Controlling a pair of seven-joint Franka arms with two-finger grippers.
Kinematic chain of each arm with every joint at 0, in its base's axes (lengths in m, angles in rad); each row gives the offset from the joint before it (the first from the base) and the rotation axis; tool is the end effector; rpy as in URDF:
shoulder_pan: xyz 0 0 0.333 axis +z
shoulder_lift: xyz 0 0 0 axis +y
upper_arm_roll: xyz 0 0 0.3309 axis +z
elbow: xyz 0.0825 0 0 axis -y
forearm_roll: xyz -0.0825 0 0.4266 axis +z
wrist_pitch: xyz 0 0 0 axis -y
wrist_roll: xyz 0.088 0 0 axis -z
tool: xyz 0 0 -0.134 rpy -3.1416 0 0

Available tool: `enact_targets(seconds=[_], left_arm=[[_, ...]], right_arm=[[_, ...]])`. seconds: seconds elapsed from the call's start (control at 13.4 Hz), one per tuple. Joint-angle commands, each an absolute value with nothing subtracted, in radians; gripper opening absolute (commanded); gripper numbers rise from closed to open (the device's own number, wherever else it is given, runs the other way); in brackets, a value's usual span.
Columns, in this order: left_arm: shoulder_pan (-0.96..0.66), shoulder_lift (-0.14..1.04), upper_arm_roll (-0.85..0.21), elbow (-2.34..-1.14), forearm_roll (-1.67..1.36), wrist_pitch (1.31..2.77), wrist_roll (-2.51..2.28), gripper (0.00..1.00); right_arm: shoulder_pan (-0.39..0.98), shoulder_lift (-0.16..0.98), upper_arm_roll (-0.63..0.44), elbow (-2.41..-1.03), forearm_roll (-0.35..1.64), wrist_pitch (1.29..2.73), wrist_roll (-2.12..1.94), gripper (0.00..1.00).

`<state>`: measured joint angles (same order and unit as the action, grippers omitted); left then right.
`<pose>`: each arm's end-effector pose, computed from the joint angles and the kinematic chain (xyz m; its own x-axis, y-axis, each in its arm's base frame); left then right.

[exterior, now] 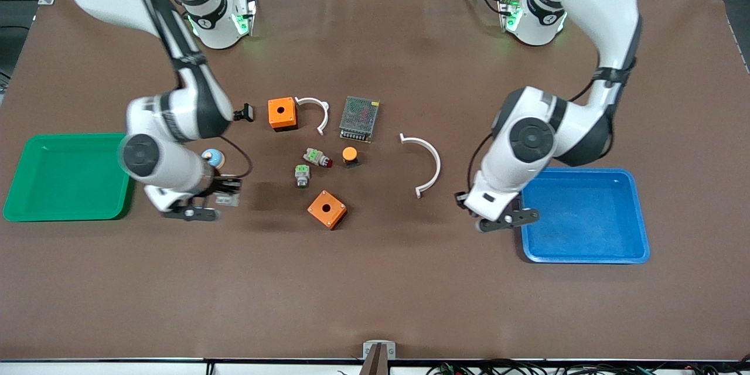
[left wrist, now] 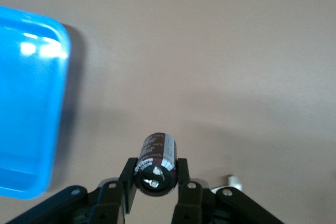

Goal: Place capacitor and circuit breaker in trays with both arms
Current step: 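Lift the capacitor with the left gripper while the right gripper lifts the breaker, then carry the capacitor to the blue tray while the right gripper carries the breaker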

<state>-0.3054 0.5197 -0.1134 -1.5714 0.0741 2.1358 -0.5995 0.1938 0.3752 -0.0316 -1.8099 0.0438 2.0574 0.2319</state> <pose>0.6829 -0.2879 0.3108 0.9864 0.1584 0.0445 0.1576 -0.9873 0.0205 0.6550 0.1116 0.2882 0.9874 -0.0907 -0.1295 -0.0907 -0.9959 0.0057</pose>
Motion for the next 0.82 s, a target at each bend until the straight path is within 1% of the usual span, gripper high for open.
enact_targets(seconds=[0.0, 0.07, 0.15, 0.45, 0.52, 0.75], left_arm=[[-0.238, 0.465, -0.121, -1.597, 0.091, 2.088, -0.468, 0.01], [-0.215, 0.453, -0.121, -1.595, 0.091, 2.070, -0.419, 0.01], [-0.186, 0.442, -0.121, -1.594, 0.091, 2.050, -0.366, 0.00], [-0.077, 0.414, -0.121, -1.595, 0.091, 2.000, -0.180, 0.00], [-0.058, 0.413, -0.121, -1.595, 0.091, 1.994, -0.157, 0.00], [0.006, 0.422, -0.121, -1.595, 0.091, 1.994, -0.069, 0.00]], right_arm=[[0.022, 0.322, -0.018, -1.732, 0.060, 1.883, 0.039, 0.15], [-0.045, 0.327, -0.020, -1.692, 0.051, 1.835, -0.045, 0.15], [-0.122, 0.330, -0.020, -1.672, 0.038, 1.816, -0.146, 0.15], [-0.348, 0.347, -0.020, -1.649, -0.035, 1.825, -0.374, 0.15], [-0.395, 0.369, -0.020, -1.651, -0.043, 1.839, -0.412, 0.15], [-0.510, 0.446, -0.018, -1.657, -0.060, 1.966, -0.512, 0.16]])
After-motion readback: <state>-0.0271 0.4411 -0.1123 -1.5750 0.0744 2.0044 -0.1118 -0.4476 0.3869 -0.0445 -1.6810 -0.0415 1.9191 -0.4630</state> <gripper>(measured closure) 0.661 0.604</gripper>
